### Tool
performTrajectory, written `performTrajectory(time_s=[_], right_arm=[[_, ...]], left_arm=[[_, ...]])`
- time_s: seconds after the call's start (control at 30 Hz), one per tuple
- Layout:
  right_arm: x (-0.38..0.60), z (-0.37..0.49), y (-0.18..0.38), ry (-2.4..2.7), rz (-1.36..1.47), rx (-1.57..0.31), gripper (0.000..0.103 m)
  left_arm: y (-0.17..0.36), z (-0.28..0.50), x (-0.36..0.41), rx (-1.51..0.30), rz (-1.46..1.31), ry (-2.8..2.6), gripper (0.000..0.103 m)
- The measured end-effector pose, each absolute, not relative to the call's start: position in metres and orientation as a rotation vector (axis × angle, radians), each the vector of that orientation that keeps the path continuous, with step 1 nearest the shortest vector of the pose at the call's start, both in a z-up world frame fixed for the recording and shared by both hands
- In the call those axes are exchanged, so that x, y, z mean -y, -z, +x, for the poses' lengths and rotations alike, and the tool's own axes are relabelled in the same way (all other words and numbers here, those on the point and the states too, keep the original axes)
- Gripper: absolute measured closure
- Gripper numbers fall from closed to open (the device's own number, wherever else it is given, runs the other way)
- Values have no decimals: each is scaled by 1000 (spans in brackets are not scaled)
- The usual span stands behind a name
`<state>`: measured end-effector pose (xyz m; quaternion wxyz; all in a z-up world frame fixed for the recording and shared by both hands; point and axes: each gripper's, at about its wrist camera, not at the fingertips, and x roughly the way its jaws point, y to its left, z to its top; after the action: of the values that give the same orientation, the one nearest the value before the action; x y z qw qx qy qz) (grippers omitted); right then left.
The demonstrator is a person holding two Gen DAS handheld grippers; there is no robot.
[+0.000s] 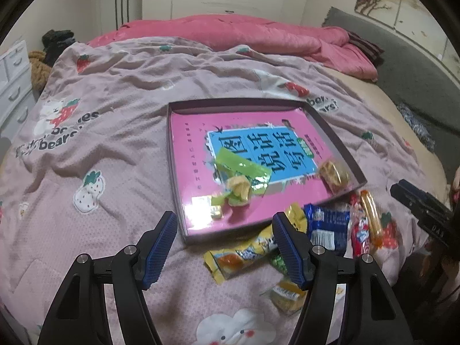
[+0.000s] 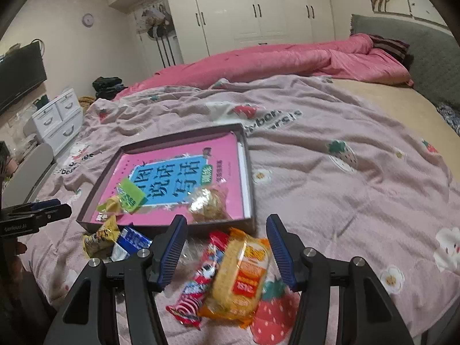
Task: Organize snacks
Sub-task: 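Grasp the yellow rice-cracker bag with the right tool while the left tool grasps the yellow snack stick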
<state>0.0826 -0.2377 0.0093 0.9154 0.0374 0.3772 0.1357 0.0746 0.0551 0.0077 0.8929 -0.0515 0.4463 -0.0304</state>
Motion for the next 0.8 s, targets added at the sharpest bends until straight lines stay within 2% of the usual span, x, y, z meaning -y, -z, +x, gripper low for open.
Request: performTrajectory(time_s=[0.8], right_arm=[[235,82,43,-260,60,-965,46]], left_arm=[[24,71,-7,-981,118,194,33]])
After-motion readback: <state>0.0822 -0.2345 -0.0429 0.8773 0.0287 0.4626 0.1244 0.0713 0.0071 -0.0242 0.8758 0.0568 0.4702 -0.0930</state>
